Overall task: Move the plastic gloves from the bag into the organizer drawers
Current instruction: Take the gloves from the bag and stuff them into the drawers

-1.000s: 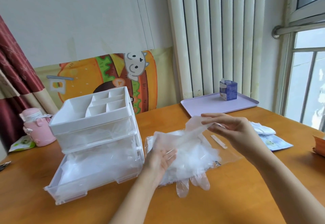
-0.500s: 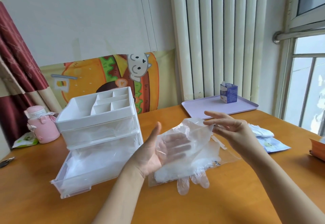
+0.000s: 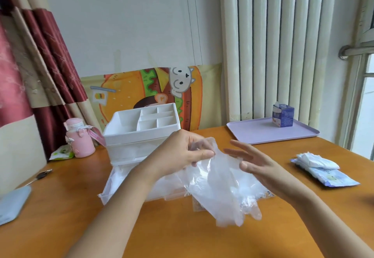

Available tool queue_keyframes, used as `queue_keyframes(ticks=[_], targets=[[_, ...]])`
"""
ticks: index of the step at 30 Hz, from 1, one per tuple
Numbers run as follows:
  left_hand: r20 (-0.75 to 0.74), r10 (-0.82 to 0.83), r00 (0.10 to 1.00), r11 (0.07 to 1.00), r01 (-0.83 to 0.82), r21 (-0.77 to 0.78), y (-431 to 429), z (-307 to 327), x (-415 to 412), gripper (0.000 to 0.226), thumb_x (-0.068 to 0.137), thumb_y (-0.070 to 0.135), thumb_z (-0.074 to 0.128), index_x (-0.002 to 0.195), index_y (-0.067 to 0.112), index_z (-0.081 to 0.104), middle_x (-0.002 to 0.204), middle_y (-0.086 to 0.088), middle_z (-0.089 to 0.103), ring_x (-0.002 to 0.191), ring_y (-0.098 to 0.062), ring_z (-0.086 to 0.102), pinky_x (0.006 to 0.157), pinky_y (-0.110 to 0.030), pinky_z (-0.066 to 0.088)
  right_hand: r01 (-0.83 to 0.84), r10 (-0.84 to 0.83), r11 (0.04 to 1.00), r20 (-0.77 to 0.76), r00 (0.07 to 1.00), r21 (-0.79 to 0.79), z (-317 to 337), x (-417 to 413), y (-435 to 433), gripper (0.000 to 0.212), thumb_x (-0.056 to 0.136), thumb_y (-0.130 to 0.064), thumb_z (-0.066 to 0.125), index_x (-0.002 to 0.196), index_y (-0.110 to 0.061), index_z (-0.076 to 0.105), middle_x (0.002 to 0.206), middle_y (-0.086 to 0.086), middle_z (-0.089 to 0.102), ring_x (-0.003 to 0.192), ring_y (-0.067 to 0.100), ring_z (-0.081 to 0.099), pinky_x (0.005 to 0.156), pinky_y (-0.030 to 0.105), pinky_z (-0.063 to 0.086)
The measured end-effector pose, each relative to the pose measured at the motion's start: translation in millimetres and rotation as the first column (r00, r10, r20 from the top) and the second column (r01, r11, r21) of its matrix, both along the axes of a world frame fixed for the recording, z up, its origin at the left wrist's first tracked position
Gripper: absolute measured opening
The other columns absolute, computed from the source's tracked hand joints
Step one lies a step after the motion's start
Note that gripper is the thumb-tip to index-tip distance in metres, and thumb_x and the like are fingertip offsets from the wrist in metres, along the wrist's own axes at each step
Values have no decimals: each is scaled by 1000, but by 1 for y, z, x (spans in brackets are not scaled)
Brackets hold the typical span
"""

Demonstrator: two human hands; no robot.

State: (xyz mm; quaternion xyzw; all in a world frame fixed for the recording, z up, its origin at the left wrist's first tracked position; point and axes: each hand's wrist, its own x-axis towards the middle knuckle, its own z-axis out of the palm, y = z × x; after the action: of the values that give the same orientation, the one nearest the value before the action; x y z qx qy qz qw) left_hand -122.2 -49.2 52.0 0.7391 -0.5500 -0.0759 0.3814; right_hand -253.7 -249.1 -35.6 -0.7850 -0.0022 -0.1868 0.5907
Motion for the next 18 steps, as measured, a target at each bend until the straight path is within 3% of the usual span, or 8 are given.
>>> queue_keyframes(ticks=[2,4,6,8,10,13,16,18], targets=[[30,3,1000,1000,-3,3,11,6,6,7,83,29,74,80,23,75,61,9,62,53,-3,54,52,-22,43,-16,12,999,-90,996,-47,4,13,17,78,62,-58,77,133,-44,46,126,-23,57,120,-7,49,91,18,45],[20,21,1000,1000,-21,-20,24,10,14,9,81,28,76,79,19,75,59,9,61,52,-4,53,53,-23,43,-45,34,995,-135,990,-87,8,25,30,51,70,-49,78,116,-38,61,104,-23,64,100,-7,58,79,14,46],[-10,88,996,994,-88,-66,40,11,26,15,79,29,77,77,15,73,53,9,57,49,-4,51,50,-19,39,-81,63,991,-159,985,-109,11,35,39,24,80,-37,74,99,-22,71,90,-11,70,89,3,64,81,21,48],[-24,196,980,974,-198,-109,55,7,41,19,79,31,77,78,13,72,50,8,55,44,-1,49,47,-17,35,-68,47,993,-201,978,-95,17,43,46,24,76,-35,73,90,-15,75,93,3,74,96,12,68,96,31,47],[-26,309,951,939,-309,-150,70,0,57,18,80,30,76,79,13,70,50,7,58,42,1,49,44,-15,35,9,-27,996,-219,975,-84,26,54,52,34,70,-37,75,89,-8,75,90,8,75,92,14,70,98,30,47],[-49,443,895,878,-444,-175,84,-16,82,13,84,22,74,79,11,68,52,5,60,37,0,47,42,-11,36,128,-129,992,-188,974,-18,40,81,61,43,71,-30,76,91,8,69,74,8,72,75,14,69,90,27,53],[-50,582,811,798,-583,-153,91,-33,102,13,85,19,72,81,8,68,55,4,60,35,-2,46,40,-14,36,257,-270,962,-178,946,-95,50,112,71,24,81,-24,73,79,0,71,64,2,69,63,12,62,73,22,55],[14,658,753,749,-652,-119,95,-42,112,16,85,22,72,80,8,67,59,4,58,46,-4,50,44,-18,34,335,-365,927,-188,912,-170,50,132,78,27,79,-24,77,78,3,72,63,5,68,60,14,59,68,25,54]])
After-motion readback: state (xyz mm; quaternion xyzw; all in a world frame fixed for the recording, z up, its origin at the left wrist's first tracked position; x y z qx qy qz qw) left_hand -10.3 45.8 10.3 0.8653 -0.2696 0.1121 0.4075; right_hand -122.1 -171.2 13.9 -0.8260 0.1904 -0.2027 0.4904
